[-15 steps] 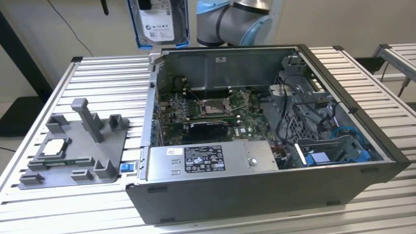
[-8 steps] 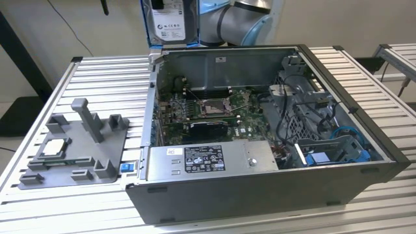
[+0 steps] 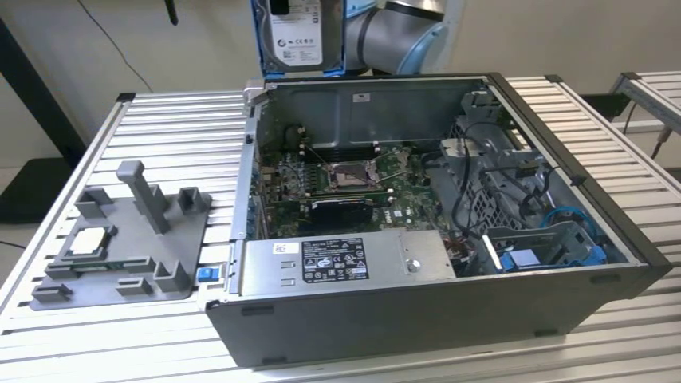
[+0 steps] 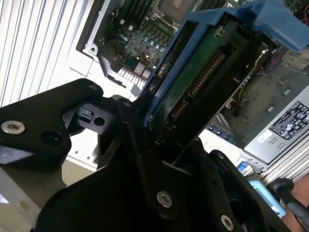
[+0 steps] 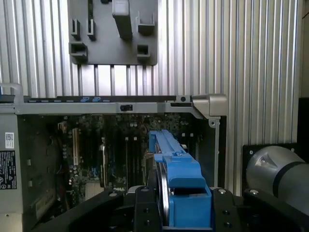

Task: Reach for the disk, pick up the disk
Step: 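Pick up the disk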

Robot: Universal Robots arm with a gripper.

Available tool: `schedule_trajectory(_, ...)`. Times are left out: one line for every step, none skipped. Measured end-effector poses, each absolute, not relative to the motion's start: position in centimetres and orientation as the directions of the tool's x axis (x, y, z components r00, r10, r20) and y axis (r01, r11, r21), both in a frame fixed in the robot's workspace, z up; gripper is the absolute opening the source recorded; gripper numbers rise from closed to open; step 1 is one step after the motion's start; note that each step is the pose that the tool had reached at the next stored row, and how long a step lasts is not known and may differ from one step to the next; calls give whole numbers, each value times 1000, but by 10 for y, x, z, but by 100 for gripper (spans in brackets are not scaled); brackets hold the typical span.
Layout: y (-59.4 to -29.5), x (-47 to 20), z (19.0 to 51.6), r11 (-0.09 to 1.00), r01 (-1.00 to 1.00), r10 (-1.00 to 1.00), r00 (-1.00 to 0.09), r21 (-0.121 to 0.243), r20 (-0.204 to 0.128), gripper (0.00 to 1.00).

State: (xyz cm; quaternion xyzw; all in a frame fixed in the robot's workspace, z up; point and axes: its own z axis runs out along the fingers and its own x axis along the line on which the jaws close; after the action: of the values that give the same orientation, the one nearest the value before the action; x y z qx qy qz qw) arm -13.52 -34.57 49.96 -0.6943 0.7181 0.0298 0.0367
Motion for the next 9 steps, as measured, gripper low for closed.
schedule_trajectory(-346,-133,500,34,-999,-995,-33,-8,-94,0)
schedule_trajectory(-346,-130,500,34,-999,-995,-33,-8,-94,0)
schedule_trajectory(-346,-128,500,34,-999,-995,-33,-8,-94,0)
schedule_trajectory(-346,-126,500,34,-999,-995,-33,-8,-94,0)
schedule_trajectory(-346,-123,500,34,-999,-995,-33,-8,-94,0)
schedule_trajectory(-346,-121,500,34,-999,-995,-33,-8,-94,0)
schedule_trajectory(-346,-119,500,34,-999,-995,-33,-8,-94,0)
schedule_trajectory(-346,-116,500,34,-999,-995,-33,-8,-94,0)
schedule_trajectory(-346,-114,500,34,-999,-995,-33,-8,-94,0)
